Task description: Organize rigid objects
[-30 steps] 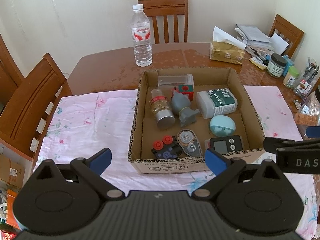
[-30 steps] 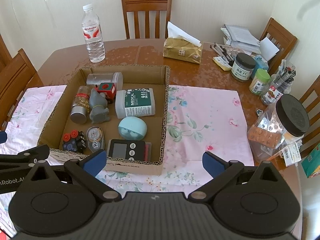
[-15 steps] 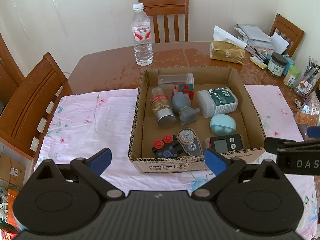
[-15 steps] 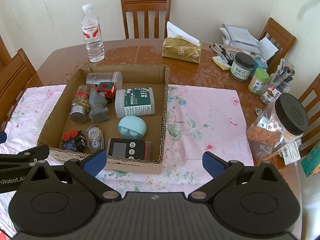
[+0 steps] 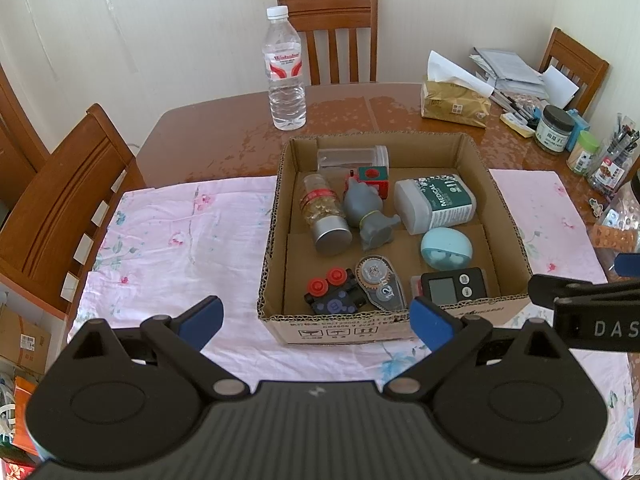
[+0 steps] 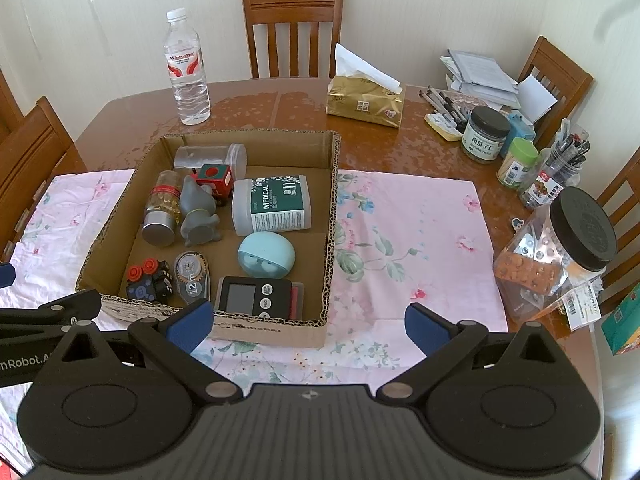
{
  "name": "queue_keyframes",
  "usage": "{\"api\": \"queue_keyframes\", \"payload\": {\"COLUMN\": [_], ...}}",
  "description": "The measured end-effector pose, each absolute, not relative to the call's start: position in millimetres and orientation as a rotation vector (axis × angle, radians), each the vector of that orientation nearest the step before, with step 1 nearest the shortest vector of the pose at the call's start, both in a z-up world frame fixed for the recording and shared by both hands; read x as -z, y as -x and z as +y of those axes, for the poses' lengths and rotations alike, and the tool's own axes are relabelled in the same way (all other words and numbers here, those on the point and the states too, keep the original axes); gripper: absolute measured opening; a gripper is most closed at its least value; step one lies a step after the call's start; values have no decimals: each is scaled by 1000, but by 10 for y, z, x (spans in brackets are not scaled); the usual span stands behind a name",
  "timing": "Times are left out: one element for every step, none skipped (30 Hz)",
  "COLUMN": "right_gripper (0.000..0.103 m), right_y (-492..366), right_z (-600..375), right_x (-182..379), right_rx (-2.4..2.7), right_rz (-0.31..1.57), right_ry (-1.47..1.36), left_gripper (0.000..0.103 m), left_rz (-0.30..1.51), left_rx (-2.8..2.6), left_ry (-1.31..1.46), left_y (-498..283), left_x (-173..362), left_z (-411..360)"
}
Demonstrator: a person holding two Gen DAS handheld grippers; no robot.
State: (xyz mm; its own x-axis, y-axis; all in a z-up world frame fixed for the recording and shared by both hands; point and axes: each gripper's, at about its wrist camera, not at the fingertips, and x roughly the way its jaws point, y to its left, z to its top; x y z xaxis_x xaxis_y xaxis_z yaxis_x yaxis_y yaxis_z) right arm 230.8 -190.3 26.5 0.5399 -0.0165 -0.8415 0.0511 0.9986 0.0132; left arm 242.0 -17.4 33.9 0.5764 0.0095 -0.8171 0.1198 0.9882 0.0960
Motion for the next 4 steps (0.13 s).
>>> {"api": "queue_keyframes", "payload": {"right_gripper": [103, 103, 103, 103], "right_y": [-2306, -2305, -2304, -2301], "right_z": [-1904, -1905, -1905, -1903], "right_x": [-263, -264, -266, -268], "right_rx": [42, 41, 40, 41], "right_rz": [999, 999, 998, 998], "right_ry": [-36, -37, -37, -37], "left_gripper": [99, 99, 99, 99], "left_rz": [955, 955, 955, 955], "left_rx": [63, 62, 62, 62], "left_ry": [-147, -148, -148, -147], "left_y": [-2420, -2419, -2419, -2419], "left_x": [-338, -339, -338, -338], "left_z": [-174, -172, -171, -171]}}
